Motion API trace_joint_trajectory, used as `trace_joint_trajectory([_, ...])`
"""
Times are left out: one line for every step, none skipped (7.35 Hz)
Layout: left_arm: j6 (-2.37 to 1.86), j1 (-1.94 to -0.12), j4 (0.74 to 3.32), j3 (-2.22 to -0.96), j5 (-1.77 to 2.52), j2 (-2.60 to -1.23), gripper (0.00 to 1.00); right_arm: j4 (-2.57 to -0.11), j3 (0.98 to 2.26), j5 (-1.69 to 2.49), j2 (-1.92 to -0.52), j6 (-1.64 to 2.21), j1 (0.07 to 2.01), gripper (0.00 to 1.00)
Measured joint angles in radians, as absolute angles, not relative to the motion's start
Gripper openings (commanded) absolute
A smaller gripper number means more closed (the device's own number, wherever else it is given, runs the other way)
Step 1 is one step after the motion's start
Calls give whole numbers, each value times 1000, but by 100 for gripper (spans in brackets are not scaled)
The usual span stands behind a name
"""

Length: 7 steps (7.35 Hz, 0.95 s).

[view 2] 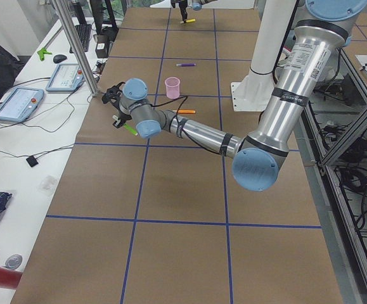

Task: Collect pens into pen holder
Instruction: 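Carry the green marker with the left gripper over the pink cup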

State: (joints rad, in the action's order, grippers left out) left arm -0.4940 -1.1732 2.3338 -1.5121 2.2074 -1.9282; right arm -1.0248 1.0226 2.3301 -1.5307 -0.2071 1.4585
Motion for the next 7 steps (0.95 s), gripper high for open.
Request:
trace_joint_trajectory([-494, -1173, 2334, -1509, 2207, -1930, 0, -1025, 1023, 2330, -1530, -207, 1459, 28])
trace_joint_trajectory([-494, -1173, 2335, -1507, 2207, -1931, 0, -1024, 1023, 2330, -1530, -207, 1459, 20])
trace_joint_trajectory([-495, -1173, 2335, -1507, 2207, -1932, 0, -1024, 1023, 2330, -1530, -207, 1459, 19])
trace_joint_trajectory([-496, -1172, 2335, -1507, 2207, -1932, 0, -1023, 1023, 2329, -1531, -207, 1459, 8])
trace_joint_trajectory([-498, -1172, 2334, -1507, 2207, -1934, 0, -1023, 1026, 2329, -1531, -207, 1459, 0])
trace_joint_trajectory([-498, -1172, 2333, -1507, 2207, -1935, 0, -1023, 1032, 2329, -1531, -206, 1459, 0])
trace_joint_trajectory([-498, -1172, 2332, -1507, 2207, -1937, 0, -1023, 1041, 2330, -1526, -201, 1459, 0])
